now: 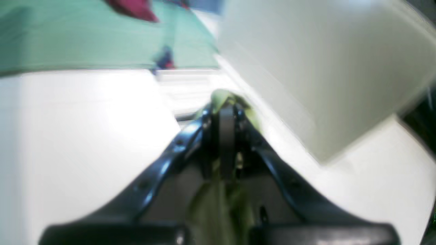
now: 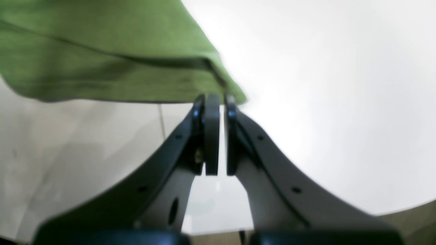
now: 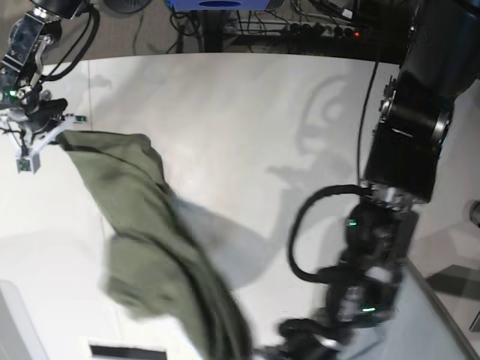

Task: Layout the t-shirt on the table in an organized manner, then fold the t-shirt properly
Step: 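Lift the shirt with the left gripper and shake it out across the table, then lower the shirt and grasp its edge with the right gripper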

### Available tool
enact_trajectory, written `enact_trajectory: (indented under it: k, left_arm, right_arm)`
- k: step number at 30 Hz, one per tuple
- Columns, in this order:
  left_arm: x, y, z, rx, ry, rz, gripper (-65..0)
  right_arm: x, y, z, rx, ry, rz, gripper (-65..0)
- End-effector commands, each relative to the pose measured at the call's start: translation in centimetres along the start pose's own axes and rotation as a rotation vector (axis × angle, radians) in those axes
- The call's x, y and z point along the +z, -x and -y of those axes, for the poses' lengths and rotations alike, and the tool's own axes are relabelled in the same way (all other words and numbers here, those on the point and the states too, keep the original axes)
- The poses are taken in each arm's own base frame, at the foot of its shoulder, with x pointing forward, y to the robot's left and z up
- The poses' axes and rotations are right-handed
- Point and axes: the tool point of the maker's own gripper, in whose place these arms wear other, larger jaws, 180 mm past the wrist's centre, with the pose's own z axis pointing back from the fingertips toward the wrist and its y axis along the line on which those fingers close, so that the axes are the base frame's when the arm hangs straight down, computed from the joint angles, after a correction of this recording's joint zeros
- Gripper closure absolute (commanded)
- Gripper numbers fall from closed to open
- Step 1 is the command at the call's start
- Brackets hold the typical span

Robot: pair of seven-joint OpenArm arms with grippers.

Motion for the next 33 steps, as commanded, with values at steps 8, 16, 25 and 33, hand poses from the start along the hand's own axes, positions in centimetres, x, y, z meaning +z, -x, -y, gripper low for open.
enact_trajectory:
  k: [8, 16, 25, 33]
  left_arm:
    - [10.1, -11.9, -6.0, -0.159, -0.193, 0.156, 0.0]
    - [6.8, -8.1, -0.8, 0.017, -0.091, 0.151, 0.0]
    - [-7.3, 7.4, 20.0, -0.26, 0.217, -0.145, 0.0]
    - [-6.7, 22.2, 19.8, -0.432, 0.379, -0.292, 0.0]
  right_arm:
    - [-0.4, -1.8, -4.4, 0.119, -0.094, 0.034, -2.3]
    - [-0.5, -1.9, -5.5, 0.145, -0.117, 0.031, -2.3]
    - [-0.3, -0.6, -5.0, 0.142, -0.107, 0.01, -2.3]
    - [-0.3, 0.2, -5.4, 0.143, -0.12, -0.004, -2.3]
